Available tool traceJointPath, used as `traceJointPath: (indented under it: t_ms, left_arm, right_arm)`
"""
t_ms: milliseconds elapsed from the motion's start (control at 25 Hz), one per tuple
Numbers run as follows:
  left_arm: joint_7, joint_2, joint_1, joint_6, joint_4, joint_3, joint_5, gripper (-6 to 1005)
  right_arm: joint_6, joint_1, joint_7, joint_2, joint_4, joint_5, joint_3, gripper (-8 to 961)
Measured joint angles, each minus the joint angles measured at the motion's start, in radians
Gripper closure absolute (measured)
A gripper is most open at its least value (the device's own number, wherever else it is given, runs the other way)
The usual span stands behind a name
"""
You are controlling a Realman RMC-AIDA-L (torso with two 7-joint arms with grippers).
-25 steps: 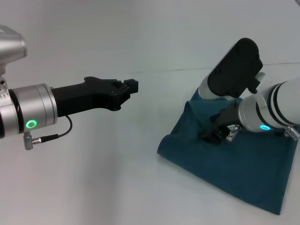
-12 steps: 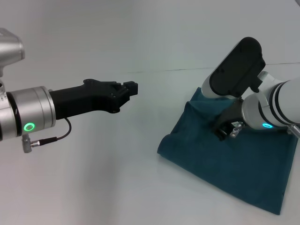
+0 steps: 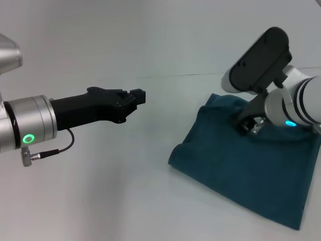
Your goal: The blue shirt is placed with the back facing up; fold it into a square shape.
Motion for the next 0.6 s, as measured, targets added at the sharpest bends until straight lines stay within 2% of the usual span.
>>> traceJointPath:
  t_ms: [600]
  left_arm:
    - [0.0, 0.001, 0.001, -0.001, 0.001, -0.006, -0.008, 951]
  right_arm:
    - [0.094, 0.007, 0.021, -0.005, 0.008, -0.012, 0.08, 923]
